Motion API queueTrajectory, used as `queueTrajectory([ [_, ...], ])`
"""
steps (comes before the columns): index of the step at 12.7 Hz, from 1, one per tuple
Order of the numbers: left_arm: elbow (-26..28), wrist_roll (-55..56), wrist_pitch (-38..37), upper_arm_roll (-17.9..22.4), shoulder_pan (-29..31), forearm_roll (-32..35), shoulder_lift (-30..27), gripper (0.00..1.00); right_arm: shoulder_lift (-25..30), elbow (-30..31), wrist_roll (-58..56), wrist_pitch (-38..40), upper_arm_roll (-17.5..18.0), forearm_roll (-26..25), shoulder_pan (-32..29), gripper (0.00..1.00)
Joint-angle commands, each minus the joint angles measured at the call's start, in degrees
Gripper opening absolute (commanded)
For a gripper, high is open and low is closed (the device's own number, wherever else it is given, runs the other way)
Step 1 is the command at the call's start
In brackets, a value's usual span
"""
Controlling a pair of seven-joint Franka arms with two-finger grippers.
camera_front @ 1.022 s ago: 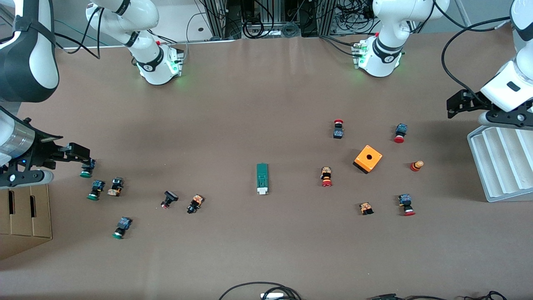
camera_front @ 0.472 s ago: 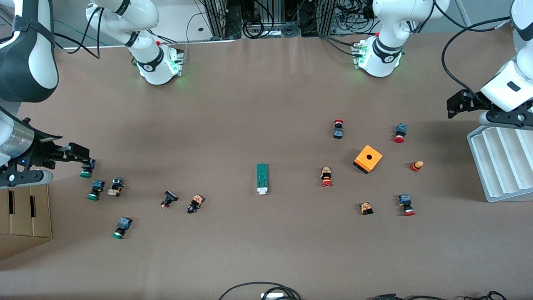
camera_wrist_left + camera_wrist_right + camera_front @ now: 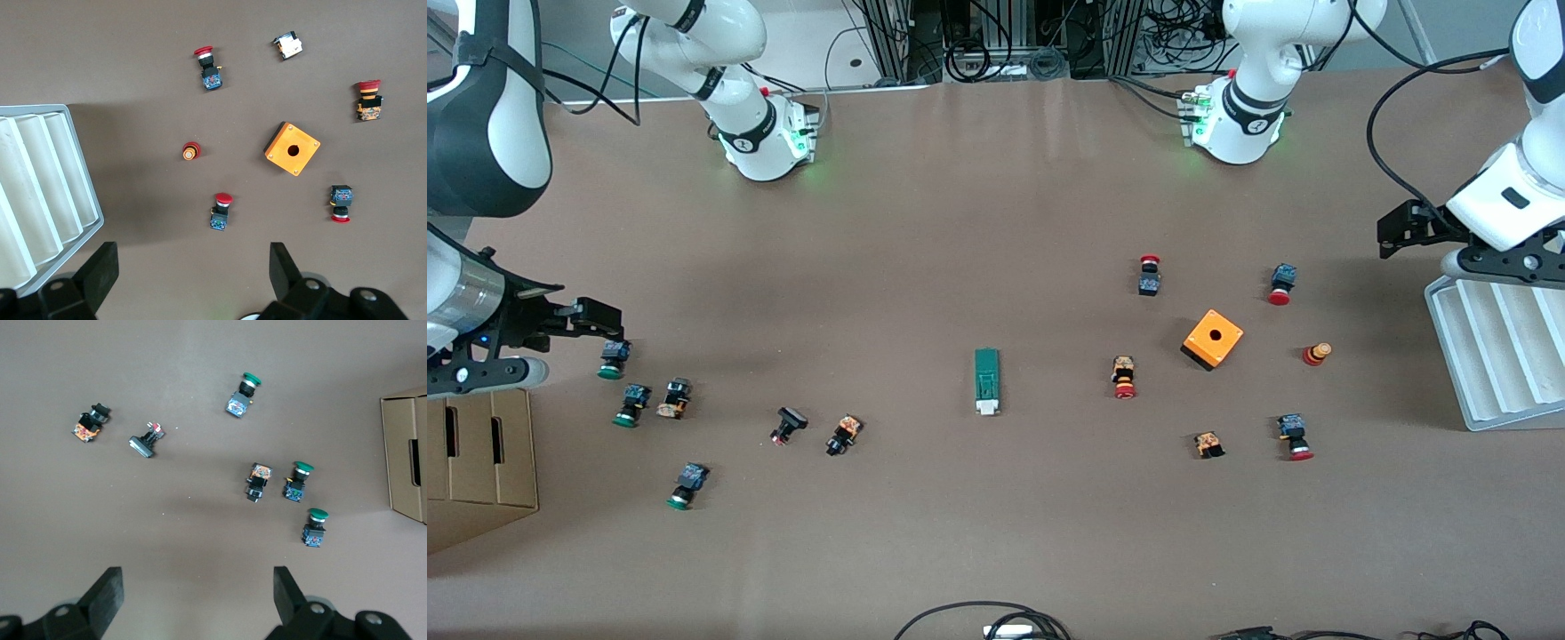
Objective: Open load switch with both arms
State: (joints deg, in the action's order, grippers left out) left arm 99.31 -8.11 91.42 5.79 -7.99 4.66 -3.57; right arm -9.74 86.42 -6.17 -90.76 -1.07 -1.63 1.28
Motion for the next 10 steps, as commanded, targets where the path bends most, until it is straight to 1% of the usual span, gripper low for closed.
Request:
queueTrajectory([
  [1, -1.7, 0.5, -0.5, -0.1, -0.1, 0.6, 0.7, 1.00, 0.3, 0.3, -1.7, 0.7, 0.1, 1.6, -0.1, 1.00],
  [2, -1.7, 0.6, -0.6, -0.2, -0.2, 0.6, 0.7, 1.00, 0.1, 0.9, -1.7, 0.2, 0.1, 1.9, -0.2, 1.00],
  [3, -1.7, 0.6, -0.5, -0.2, -0.3, 0.6, 0.7, 1.00, -0.1, 1.6, -1.7, -0.6, 0.1, 3.4, -0.2, 1.00],
  [4, -1.7, 0.6, -0.6, -0.2, -0.3, 0.6, 0.7, 1.00, -0.6, 2.0, -1.7, -1.1, 0.1, 5.7, -0.2, 1.00],
  [5, -1.7, 0.6, -0.5, -0.2, -0.3, 0.6, 0.7, 1.00, -1.1, 2.0, -1.6, -1.0, 0.1, 10.0, -0.1, 1.00],
  [6, -1.7, 0.6, -0.6, -0.2, -0.3, 0.6, 0.7, 1.00, -1.4, 2.0, -1.7, -1.3, 0.1, 13.0, 0.1, 1.00],
  [7, -1.7, 0.7, -0.6, -0.2, -0.4, 0.6, 0.7, 1.00, -1.6, 2.0, -1.7, -1.9, 0.1, 13.7, 0.2, 1.00],
  [10, -1.7, 0.8, -0.6, -0.3, -0.4, 0.5, 0.7, 1.00, -1.5, 2.0, -1.0, -3.5, 0.1, 12.8, 0.4, 1.00],
])
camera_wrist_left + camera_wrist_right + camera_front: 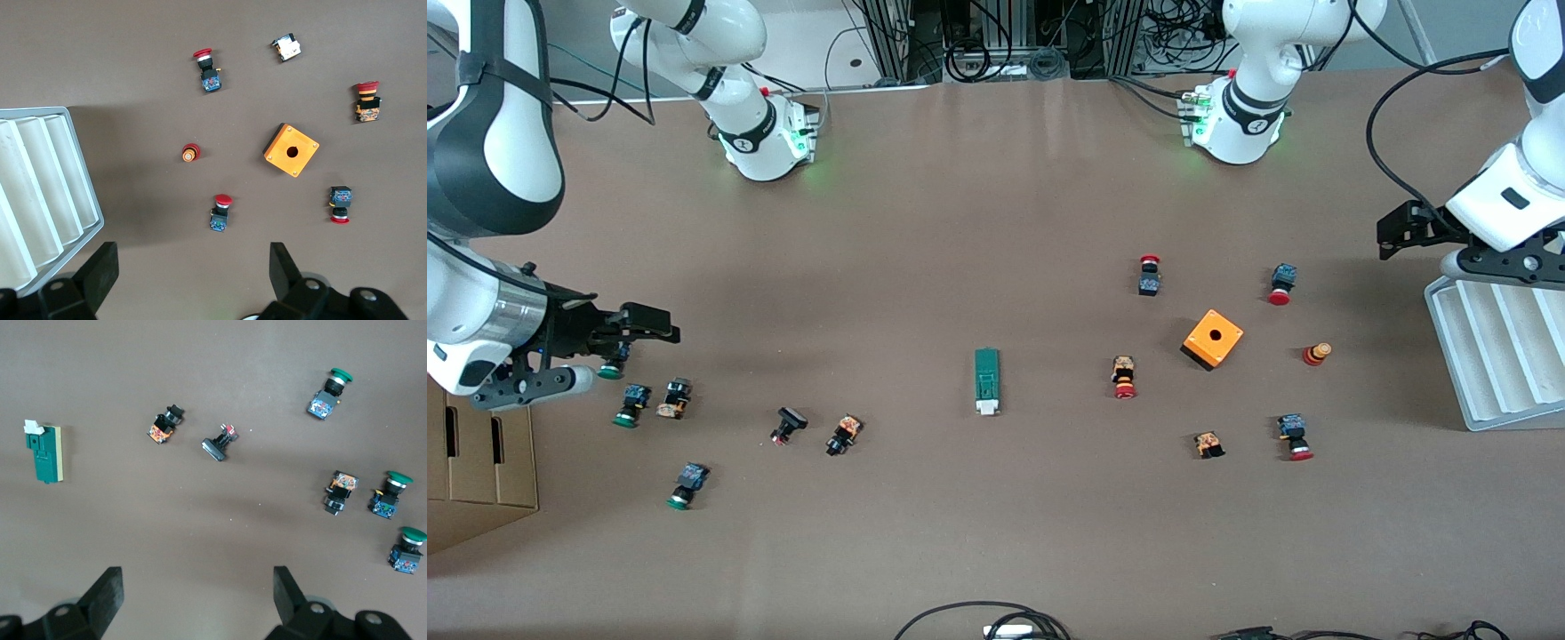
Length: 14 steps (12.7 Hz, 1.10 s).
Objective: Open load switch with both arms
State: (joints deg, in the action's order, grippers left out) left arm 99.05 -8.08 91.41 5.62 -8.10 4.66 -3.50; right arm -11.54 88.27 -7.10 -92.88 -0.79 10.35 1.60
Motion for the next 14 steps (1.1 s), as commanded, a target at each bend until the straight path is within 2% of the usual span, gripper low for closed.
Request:
queueTrajectory([
  [1, -1.4, 0.8, -0.6, -0.1, -0.3, 0.4, 0.6, 1.00, 0.2, 0.5, -0.3, -3.0, -0.1, -0.2, -0.1, 1.00],
  [3, -1.4, 0.8, -0.6, -0.1, -0.3, 0.3, 0.6, 1.00, 0.5, 2.9, -0.8, -5.5, 0.1, 0.2, -0.5, 1.00],
  [6, -1.4, 0.8, -0.6, -0.1, -0.3, 0.1, 0.6, 1.00, 1.1, 3.0, -0.6, -4.9, 0.3, 0.1, 0.1, 1.00],
  [10, -1.4, 1.9, -0.7, -0.3, -0.4, -0.3, 0.4, 1.00, 1.3, 3.0, -0.9, 0.2, 0.5, 0.4, 0.2, 1.00],
  [12, -1.4, 9.9, -0.7, -2.9, -2.1, -0.3, 0.3, 1.00, 1.1, 2.9, -0.9, 0.0, 0.6, 1.4, 0.2, 1.00],
  [14, -1.5, 18.2, -0.4, -7.7, -2.4, -0.3, 0.3, 1.00, 0.6, 2.9, -1.5, 0.1, 0.6, 1.8, 1.4, 1.00],
])
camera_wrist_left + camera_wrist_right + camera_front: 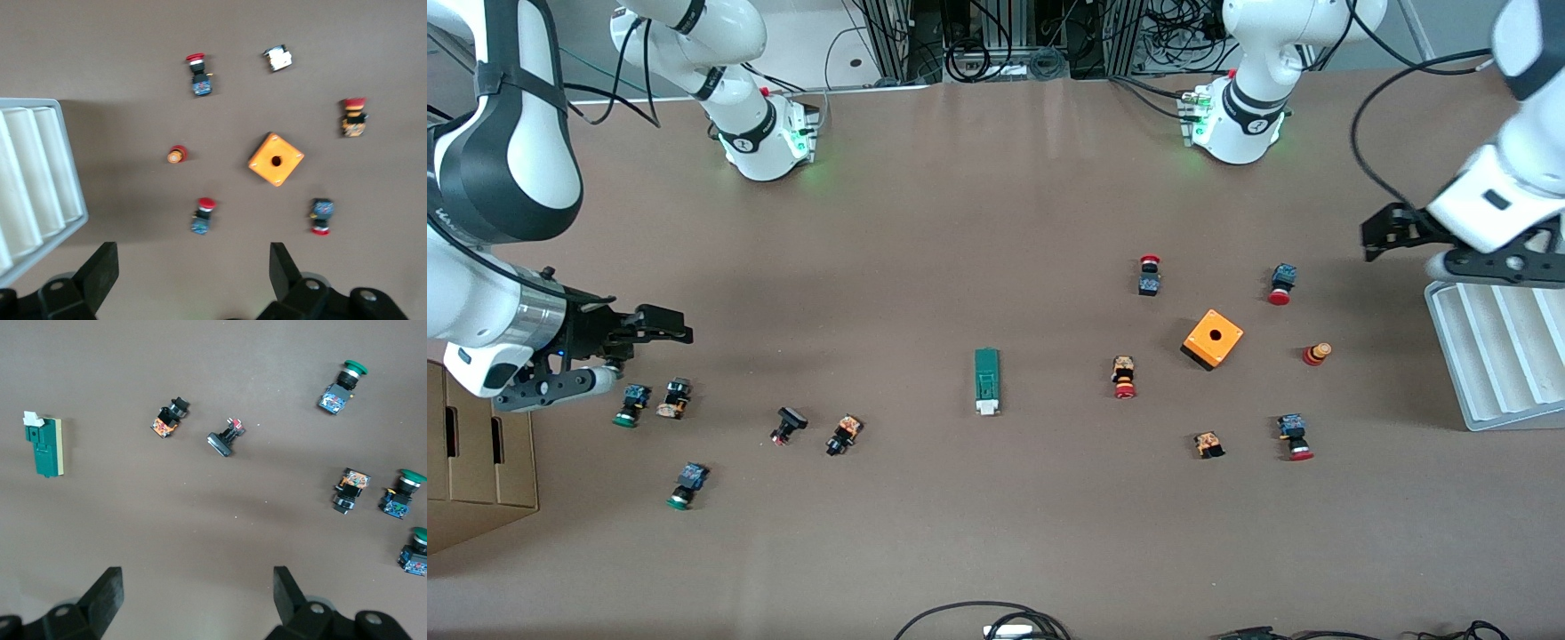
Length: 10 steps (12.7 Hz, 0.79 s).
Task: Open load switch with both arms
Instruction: 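Move the left gripper toward the green switch while the right gripper advances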
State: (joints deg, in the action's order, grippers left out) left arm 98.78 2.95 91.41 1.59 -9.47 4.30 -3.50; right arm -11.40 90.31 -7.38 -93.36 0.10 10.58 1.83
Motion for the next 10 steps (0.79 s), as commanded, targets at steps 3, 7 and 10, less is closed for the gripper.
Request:
queueTrajectory([
  [3, -1.0, 19.2, 1.5, -10.9, -1.1, 0.1, 1.0, 1.00, -0.3, 0.7, -3.3, -0.4, -0.5, 1.3, 2.6, 1.00],
  [7, -1.1, 33.5, 6.7, -18.7, -1.1, 0.1, 3.6, 1.00, -3.4, 0.7, -8.2, -3.1, -0.5, 3.6, 2.6, 1.00],
  [10, -1.0, 47.4, 11.8, -24.2, -1.7, 0.7, 6.3, 1.00, -5.6, 0.7, -9.7, -5.2, -0.5, 6.6, 2.9, 1.00],
])
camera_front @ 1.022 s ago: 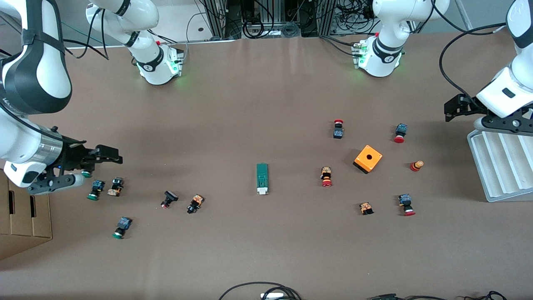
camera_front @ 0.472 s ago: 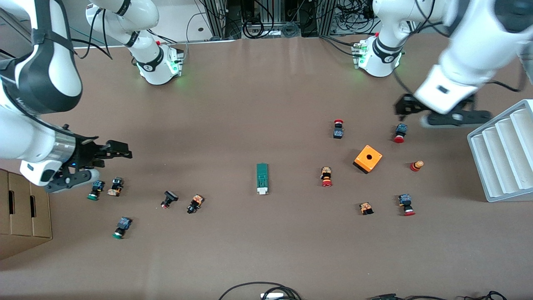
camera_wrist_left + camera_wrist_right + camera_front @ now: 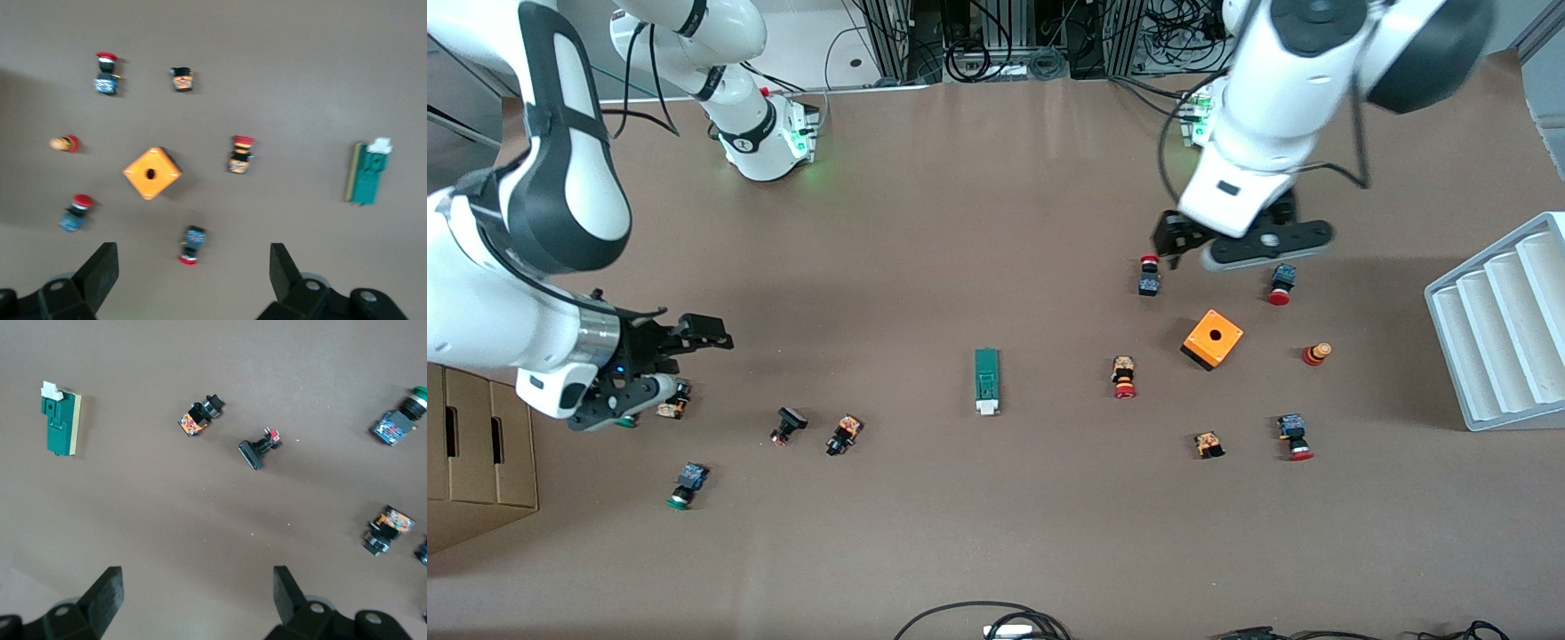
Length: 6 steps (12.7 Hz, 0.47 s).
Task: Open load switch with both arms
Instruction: 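Move the left gripper toward the green switch while the right gripper advances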
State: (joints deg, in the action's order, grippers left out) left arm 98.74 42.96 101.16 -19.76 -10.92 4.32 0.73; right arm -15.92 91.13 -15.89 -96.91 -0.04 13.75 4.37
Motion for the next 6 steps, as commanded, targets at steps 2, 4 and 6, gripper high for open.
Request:
queueTrajectory([
  [2, -0.7, 17.1, 6.7, -4.9, -2.6, 1.7, 4.4, 1.00, -2.4, -0.2, -0.6, -3.6, -0.3, 8.5, 0.9, 1.00],
  [4, -0.7, 24.6, 10.4, -4.9, -7.1, 7.7, 7.7, 1.00, -3.2, -0.2, -0.2, -5.7, -0.4, 9.0, 2.4, 1.00],
  [6, -0.8, 36.8, 14.0, -4.9, -11.6, 14.5, 11.1, 1.00, -3.8, -0.3, 4.1, -6.7, -0.3, 9.1, 3.0, 1.00],
])
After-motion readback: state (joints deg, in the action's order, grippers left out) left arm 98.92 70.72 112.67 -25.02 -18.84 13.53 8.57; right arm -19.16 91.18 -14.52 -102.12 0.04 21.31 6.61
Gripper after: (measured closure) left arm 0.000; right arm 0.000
